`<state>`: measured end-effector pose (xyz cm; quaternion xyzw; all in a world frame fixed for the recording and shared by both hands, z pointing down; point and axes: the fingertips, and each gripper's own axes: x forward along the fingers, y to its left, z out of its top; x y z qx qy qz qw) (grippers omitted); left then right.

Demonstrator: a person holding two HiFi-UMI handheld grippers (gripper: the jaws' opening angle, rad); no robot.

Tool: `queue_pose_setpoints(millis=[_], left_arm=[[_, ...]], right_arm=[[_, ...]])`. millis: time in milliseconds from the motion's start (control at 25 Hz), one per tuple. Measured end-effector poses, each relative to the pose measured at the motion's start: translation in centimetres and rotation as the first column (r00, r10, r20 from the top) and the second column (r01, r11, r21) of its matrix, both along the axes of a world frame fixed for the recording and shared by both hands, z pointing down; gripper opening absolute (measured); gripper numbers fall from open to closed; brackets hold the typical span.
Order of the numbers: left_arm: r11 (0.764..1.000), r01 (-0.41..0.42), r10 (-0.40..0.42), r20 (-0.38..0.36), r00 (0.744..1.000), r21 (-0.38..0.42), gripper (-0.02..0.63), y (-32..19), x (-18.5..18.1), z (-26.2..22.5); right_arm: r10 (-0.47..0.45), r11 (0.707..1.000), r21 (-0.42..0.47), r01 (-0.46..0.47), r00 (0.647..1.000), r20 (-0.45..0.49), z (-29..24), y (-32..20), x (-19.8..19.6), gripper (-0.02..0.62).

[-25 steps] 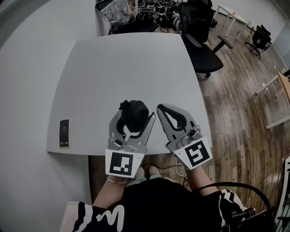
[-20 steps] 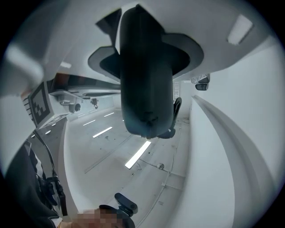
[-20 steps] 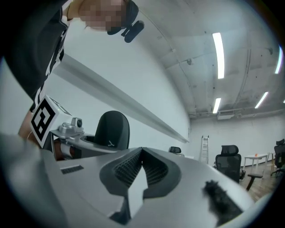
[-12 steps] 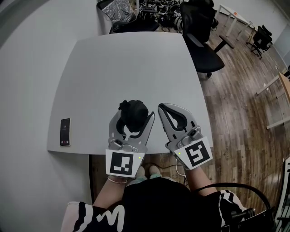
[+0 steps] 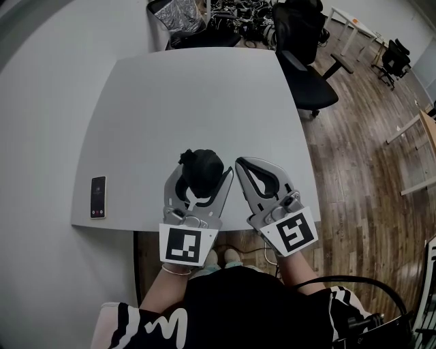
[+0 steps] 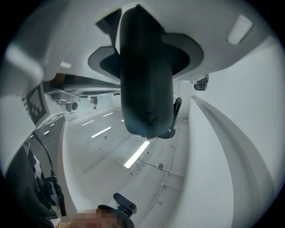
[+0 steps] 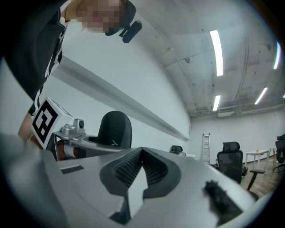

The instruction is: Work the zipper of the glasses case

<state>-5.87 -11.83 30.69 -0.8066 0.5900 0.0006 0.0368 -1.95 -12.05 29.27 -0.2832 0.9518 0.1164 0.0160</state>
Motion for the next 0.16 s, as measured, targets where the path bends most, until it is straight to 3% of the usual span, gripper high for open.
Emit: queue_pose_setpoints(millis=[160], left_arm=[[1.000, 0.000, 0.000, -0.001, 1.000, -0.006, 0.270, -0.21, 0.06, 0.17]], right_arm=[[0.002, 1.000, -0.003, -0.002, 1.000, 0.000, 0.20, -0.16, 0.09, 0.006]])
